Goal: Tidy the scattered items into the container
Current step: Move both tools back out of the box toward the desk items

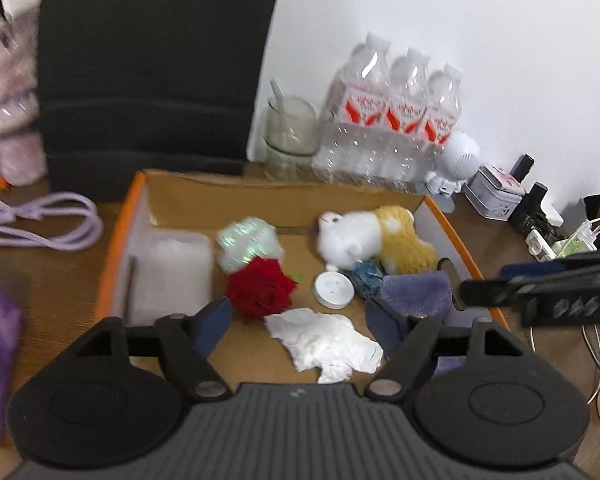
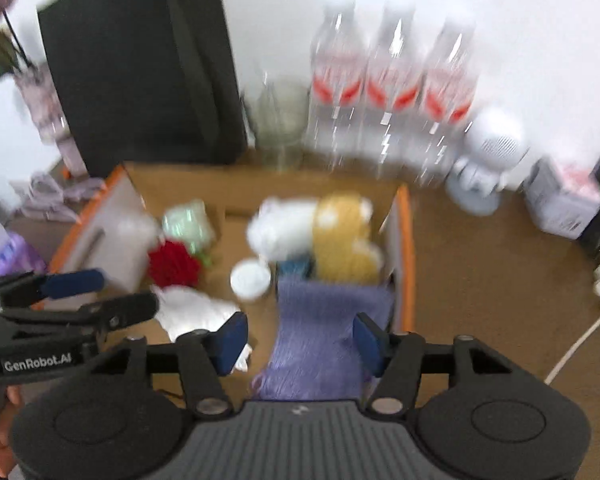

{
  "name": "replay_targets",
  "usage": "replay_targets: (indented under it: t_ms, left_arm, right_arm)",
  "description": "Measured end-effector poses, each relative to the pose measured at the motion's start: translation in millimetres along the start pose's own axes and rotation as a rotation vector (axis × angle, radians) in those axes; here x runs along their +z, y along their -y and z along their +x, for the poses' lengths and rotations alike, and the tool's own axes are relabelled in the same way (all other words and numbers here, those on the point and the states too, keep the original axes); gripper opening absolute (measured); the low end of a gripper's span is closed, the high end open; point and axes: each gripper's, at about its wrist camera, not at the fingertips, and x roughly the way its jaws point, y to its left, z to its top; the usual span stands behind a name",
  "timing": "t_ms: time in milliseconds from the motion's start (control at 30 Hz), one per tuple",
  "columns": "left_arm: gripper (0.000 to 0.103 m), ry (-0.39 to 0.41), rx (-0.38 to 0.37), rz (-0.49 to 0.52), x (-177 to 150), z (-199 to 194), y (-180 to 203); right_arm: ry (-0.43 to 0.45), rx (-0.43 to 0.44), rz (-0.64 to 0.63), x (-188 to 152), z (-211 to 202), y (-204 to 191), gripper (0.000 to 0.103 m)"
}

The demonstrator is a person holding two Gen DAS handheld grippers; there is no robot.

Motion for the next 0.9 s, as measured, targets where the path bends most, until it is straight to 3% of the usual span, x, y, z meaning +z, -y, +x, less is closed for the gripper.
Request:
replay_targets:
  t_ms: [133,267,300,367,433,467,533,733,800,900]
  left_arm:
    - [0.091,-0.024,0.028,-0.015,4.0,-27.4,1.7]
    - [0.095,0.021,0.081,0.020,-6.4,-53.2,10.8]
    - [0.095,0.061,0.100,0.038,-12.1,-62.7,14.5]
    - [0.100,0.229,0.115,0.072,-33.7,-86.3,19.2]
    - [0.103,0.396,0.116,0.096,-63.8,-101.4,18.2]
    - [0.103,0.424,0.118,0.106,-76.7,-103.2,17.7]
    - [0.103,0.406,0.114,0.120,-95.5,-100.6,16.7]
    - [0.103,0.395,0.195,0.107,-135.3,-117.6,11.7]
    - [0.103,0.423,0.212,0.107,-169.7,-135.7,6.0]
    - [0.103,0.445,0.235,0.047,-238.2,-157.5,-1.3]
  right_arm:
    - [-0.010,-0.006,0.038,3.8,-31.7,2.1,0.068]
    - [-0.012,-0.039,0.016,-9.4,-49.2,-7.5,0.074]
    - [0.004,-0.042,0.012,-16.4,-51.7,-9.5,0.074]
    - [0.082,-0.041,0.008,-29.9,-61.0,-15.0,0.074]
    - [0.247,-0.045,0.034,-55.2,-73.7,-20.4,0.090]
    - [0.319,-0.049,0.043,-69.4,-76.5,-23.4,0.092]
    - [0.411,-0.037,0.037,-98.4,-74.3,-29.3,0.092]
    - [0.507,-0.080,0.002,-132.2,-80.4,-49.3,0.091]
    - [0.514,-0.103,0.011,-148.3,-92.6,-54.8,0.091]
    - [0.552,-0.091,0.005,-205.5,-115.3,-65.6,0.092]
